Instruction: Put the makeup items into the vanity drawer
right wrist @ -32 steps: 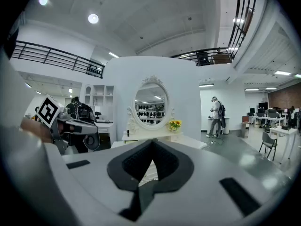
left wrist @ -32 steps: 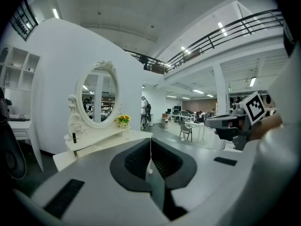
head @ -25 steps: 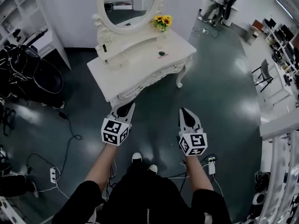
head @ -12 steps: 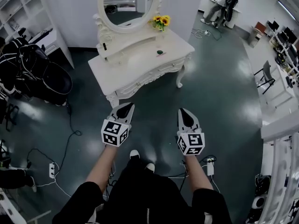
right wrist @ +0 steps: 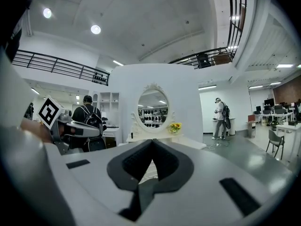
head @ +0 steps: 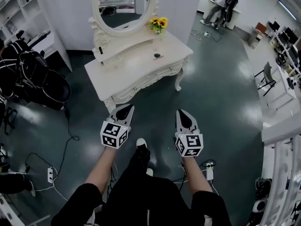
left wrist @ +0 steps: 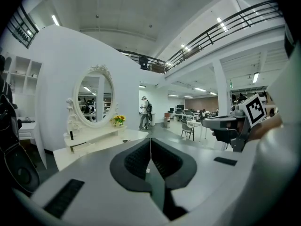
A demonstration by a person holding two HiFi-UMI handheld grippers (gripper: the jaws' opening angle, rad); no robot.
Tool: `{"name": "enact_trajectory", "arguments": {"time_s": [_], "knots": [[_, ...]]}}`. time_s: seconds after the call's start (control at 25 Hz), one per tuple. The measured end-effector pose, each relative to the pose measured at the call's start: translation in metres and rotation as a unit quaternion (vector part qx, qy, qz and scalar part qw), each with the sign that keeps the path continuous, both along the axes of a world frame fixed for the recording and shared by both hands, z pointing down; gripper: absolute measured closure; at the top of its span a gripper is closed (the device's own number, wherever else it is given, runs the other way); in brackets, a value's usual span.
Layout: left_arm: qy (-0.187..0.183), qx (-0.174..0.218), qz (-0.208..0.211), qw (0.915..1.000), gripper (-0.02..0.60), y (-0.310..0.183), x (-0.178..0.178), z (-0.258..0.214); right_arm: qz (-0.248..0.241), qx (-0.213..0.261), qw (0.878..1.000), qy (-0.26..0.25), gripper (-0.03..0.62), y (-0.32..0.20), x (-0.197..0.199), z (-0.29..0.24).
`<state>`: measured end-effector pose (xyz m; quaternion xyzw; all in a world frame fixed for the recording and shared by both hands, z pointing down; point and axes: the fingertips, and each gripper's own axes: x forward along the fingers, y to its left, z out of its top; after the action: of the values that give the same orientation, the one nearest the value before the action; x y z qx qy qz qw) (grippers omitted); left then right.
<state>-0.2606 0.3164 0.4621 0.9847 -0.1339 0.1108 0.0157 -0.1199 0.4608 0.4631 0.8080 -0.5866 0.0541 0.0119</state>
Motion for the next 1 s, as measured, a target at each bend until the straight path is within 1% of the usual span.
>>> {"name": "enact_trajectory", "arguments": {"time_s": [0.12,0.28,0.4,0.72,0.88,1.0], "knots": [[0.004,-0.004,-0.002,1.0,0.56,-0.014,0.017,0.004,-0.001,-0.004,1.0,0.001,0.589,-0.014,0.015,0.005],[0.001,-0.01,0.0,1.0,0.56,-0.038,0.047,0.016,-0.003,-0.015,1.0,0.001,0.589,-0.042,0.045,0.012],[-0.001,-0.013,-0.001,0.9999,0.56,-0.064,0.073,0.02,-0.006,-0.02,1.0,0.003,0.589,-0.073,0.073,0.011],[-0.014,-0.006,0.013,0.9998,0.56,-0.144,0.142,0.018,-0.011,-0.016,1.0,0.0,0.589,-0.173,0.148,0.005],[-0.016,-0.01,0.009,0.9998,0.56,-0.187,0.167,0.022,-0.016,-0.012,1.0,-0.001,0.589,-0.22,0.175,0.004],[-0.017,-0.011,0.006,0.9998,0.56,-0.21,0.181,0.024,-0.02,-0.013,1.0,-0.002,0.589,-0.243,0.189,0.007]]}}
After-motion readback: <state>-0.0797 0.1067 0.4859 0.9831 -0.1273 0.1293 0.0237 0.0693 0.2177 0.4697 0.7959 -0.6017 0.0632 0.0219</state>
